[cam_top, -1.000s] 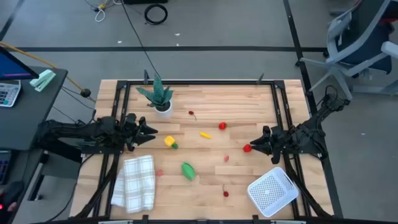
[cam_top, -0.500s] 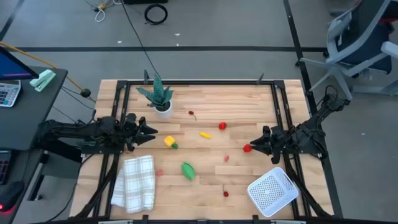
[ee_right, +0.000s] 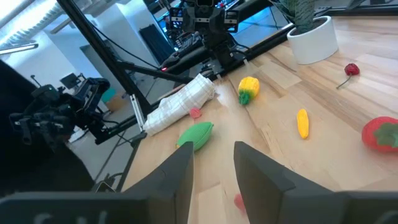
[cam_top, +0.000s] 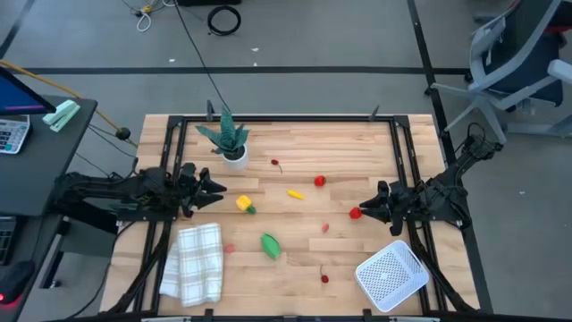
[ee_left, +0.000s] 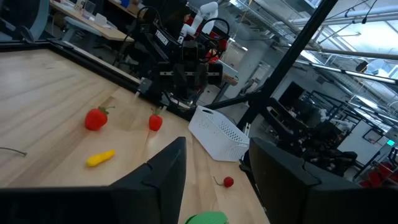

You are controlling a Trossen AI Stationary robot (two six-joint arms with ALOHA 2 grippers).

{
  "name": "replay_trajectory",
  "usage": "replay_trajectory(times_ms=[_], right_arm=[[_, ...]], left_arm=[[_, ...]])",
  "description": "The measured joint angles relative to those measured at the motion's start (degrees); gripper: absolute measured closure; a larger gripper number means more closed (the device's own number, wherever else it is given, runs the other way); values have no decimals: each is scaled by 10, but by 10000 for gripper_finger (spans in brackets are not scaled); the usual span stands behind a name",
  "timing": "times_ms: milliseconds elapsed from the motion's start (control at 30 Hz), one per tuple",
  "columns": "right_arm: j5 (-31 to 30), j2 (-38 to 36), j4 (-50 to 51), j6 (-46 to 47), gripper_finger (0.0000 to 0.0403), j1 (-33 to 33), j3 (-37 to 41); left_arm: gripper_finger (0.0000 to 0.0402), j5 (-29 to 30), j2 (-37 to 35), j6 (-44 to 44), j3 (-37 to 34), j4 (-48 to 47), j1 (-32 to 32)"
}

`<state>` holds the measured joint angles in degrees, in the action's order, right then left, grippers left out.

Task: Pick and placing Produce into tupperware
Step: Put the green corn into the white basket

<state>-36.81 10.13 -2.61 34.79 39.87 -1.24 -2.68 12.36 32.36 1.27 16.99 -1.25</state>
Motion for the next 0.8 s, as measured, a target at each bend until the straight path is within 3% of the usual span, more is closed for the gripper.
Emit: replay_trajectory(times_ms=[233,433,567,700,800], right_arm=[[0,0,0,0,279,0,0],[0,0,0,0,279,0,0],[0,0,0,-6,279,0,0],[-35,0,0,-92,279,0,0],[-37,0,0,-119,279,0,0]], left_arm=[[214,0,0,13,0,15,5],[215,4,0,133,0,21,3],[218,61,2,186,0,21,3],[215,70,7,209,0,11,4],[215,125,17,221,0,13,5]])
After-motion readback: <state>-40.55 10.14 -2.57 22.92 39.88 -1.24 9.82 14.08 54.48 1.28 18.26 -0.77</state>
